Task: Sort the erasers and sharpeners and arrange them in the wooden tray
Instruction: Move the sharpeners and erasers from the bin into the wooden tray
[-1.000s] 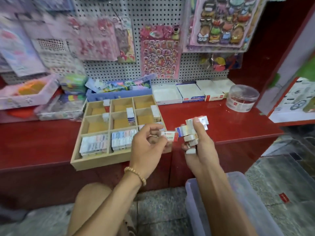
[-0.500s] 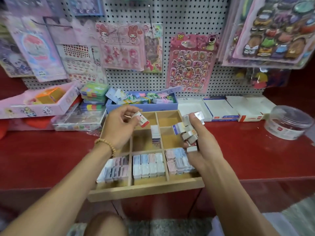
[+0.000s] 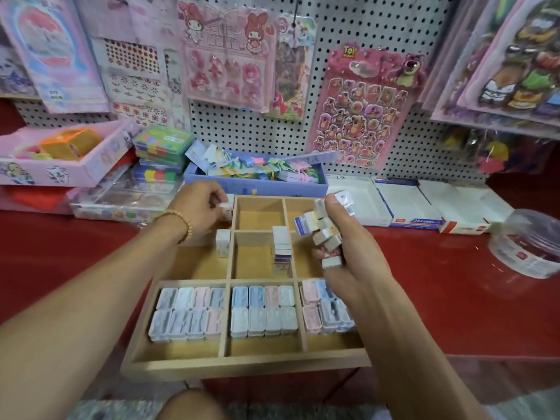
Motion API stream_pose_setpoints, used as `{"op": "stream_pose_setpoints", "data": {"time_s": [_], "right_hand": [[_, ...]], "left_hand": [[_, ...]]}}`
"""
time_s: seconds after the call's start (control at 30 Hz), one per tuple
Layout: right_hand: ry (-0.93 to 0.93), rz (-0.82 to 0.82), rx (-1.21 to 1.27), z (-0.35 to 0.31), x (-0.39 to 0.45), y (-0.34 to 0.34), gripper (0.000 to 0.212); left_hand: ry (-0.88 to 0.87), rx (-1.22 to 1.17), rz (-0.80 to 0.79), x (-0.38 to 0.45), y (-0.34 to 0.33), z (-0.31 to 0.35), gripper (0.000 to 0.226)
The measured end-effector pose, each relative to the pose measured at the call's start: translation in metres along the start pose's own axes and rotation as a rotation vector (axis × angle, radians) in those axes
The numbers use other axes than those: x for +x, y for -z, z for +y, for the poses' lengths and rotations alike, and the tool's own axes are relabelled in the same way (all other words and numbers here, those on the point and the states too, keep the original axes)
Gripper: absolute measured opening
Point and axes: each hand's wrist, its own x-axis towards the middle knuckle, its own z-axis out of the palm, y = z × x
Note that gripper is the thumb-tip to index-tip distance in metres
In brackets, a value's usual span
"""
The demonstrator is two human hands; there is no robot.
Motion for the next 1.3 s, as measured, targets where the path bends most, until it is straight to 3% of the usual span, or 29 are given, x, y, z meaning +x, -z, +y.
{"op": "stream_pose_setpoints", "data": {"time_s": [0.2, 0.37, 0.43, 0.5, 0.53, 0.67, 0.73, 0.9, 1.03, 1.3], "right_hand": [[0.014, -0.046, 0.011, 0.0, 0.002, 0.0, 0.03], [0.004, -0.068, 0.018, 0.004, 0.0, -0.001, 0.036], [-0.005, -0.067, 0.036, 0.004, -0.001, -0.001, 0.039], [-0.007, -0.071, 0.054, 0.004, -0.005, 0.0, 0.043], [-0.005, -0.073, 0.063, 0.003, -0.007, 0.0, 0.045], [0.007, -0.085, 0.095, 0.0, -0.014, 0.0, 0.045], [0.017, -0.106, 0.105, -0.001, -0.019, 0.0, 0.042], [0.033, -0.097, 0.153, -0.005, -0.025, 0.001, 0.035], [0.014, -0.047, 0.224, -0.001, -0.024, 0.011, 0.042], [0.043, 0.03, 0.087, -0.004, -0.032, 0.033, 0.039]], "left_hand": [[0.04, 0.006, -0.002, 0.006, -0.004, -0.001, 0.02], [0.029, 0.026, -0.013, 0.004, 0.0, 0.0, 0.009], [0.017, 0.047, 0.091, -0.001, 0.004, 0.009, 0.008], [0.008, -0.107, 0.219, -0.013, 0.009, 0.028, 0.014], [-0.002, -0.249, 0.21, -0.023, 0.01, 0.04, 0.017], [-0.025, -0.759, -0.156, -0.065, 0.012, 0.089, 0.006], [-0.039, -0.83, -0.24, -0.079, 0.009, 0.101, 0.011], [0.057, -0.949, -0.181, -0.085, 0.01, 0.11, 0.017], [0.009, -0.751, -0.121, -0.085, 0.02, 0.105, 0.021], [-0.128, -0.263, -0.151, -0.087, 0.003, 0.085, 0.032]]}}
